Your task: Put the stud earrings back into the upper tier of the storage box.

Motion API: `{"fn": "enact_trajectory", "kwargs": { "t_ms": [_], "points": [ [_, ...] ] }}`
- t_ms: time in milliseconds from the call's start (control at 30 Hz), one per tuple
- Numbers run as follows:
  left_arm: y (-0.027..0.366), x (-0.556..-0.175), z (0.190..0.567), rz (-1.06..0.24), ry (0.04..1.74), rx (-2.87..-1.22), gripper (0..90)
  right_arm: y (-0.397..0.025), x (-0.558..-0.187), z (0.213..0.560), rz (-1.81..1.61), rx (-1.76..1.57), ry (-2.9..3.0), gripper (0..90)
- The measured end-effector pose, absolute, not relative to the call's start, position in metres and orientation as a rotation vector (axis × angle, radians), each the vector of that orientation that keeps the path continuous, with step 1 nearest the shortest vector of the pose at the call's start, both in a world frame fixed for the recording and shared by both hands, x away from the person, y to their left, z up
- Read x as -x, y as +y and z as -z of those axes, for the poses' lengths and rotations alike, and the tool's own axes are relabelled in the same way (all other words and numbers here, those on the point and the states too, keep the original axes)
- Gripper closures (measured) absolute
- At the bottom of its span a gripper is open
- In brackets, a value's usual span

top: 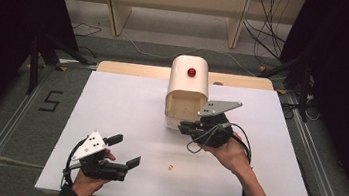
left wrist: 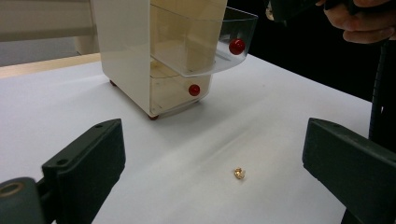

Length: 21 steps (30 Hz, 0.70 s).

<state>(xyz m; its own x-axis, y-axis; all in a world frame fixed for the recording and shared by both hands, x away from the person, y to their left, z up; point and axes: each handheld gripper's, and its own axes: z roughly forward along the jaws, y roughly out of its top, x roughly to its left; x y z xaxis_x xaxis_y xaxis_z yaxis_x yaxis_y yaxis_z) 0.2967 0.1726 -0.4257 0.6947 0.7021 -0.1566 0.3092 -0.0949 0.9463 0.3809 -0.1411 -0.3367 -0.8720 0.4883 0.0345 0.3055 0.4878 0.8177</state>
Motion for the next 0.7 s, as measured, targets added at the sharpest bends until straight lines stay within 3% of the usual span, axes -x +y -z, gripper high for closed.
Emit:
{"fn": "enact_trajectory", "kwargs": {
  "t_ms": [700],
  "points": [
    [0.172,-0.297,0.426,-0.4,0.822,-1.688,5.4,-0.157,-0.402,0.328,-1.353,-0.78,2.406,80.8]
  ]
}}
